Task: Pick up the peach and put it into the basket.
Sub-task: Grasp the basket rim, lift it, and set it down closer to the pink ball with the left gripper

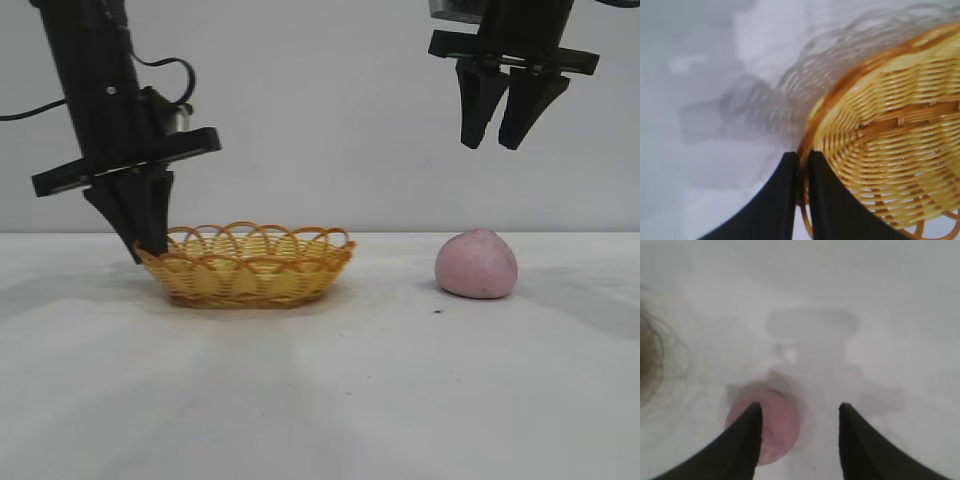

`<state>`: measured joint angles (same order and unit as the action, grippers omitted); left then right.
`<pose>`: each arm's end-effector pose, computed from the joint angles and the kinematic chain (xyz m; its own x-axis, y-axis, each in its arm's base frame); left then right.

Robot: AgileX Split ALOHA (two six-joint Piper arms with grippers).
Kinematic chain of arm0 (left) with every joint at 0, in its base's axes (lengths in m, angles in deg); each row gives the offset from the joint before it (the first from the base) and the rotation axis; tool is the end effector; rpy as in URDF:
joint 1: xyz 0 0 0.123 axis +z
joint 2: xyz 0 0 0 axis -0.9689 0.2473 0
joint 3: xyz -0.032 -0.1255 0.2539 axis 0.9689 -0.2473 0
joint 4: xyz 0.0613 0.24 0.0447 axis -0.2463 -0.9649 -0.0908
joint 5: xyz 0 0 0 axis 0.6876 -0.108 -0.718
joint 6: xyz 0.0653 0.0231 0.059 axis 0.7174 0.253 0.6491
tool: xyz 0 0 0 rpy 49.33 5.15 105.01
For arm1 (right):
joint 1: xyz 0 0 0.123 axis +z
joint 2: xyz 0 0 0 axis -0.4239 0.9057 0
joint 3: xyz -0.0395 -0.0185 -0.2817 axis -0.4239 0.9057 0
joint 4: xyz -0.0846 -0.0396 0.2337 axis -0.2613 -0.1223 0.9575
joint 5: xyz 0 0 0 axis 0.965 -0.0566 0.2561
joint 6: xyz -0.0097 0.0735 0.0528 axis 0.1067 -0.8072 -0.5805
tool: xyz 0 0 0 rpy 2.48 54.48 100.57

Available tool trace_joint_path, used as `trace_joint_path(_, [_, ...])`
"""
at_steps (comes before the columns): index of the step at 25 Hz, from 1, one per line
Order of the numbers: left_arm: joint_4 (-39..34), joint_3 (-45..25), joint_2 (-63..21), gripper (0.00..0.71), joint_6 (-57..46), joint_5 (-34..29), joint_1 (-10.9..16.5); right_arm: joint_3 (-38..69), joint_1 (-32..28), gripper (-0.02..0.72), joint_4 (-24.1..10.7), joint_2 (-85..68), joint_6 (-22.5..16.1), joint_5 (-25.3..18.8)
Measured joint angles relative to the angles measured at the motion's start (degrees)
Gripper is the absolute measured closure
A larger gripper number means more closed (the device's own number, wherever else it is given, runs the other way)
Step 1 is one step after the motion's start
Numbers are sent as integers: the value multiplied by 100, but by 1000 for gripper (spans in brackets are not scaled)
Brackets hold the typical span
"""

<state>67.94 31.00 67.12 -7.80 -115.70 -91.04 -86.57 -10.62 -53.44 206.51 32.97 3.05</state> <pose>0.3978 -0.1379 0.1450 -0.9892 0.1274 -0.0727 0.1439 0.9385 -0.3138 0.4264 0.1226 0.2347 -0.8652 -0.3653 -0.3436 -0.4146 0.9065 0.0802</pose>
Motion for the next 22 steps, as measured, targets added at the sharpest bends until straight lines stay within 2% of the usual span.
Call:
trace_joint_path(3, [136, -99, -42, 710, 30, 43, 0, 0, 0, 400, 20, 0, 0, -14])
trace_joint_path(4, [136, -112, -42, 669, 38, 58, 0, 0, 0, 400, 20, 0, 0, -37])
trace_joint_path(5, [136, -112, -42, 662, 38, 58, 0, 0, 0, 400, 20, 0, 0, -48])
trace_joint_path(9, [124, -134, -46, 401, 68, 58, 0, 0, 0, 400, 58, 0, 0, -98])
trace_joint_path(11, [70, -137, -96, 315, 142, 46, 0, 0, 0, 400, 71, 0, 0, -197])
trace_joint_path(14, [-321, -147, -291, 315, 176, 23, 0, 0, 0, 400, 79, 0, 0, -522])
trace_joint_path(15, [-519, -147, -395, 273, 176, 9, 0, 0, 0, 400, 79, 0, 0, -603])
trace_joint_path(19, [-1207, -159, -813, 289, 176, 64, 0, 0, 0, 400, 212, 91, 0, -708])
trace_joint_path(22, [-1444, -171, -1136, 289, 176, 144, 0, 0, 0, 400, 270, 176, 0, -734])
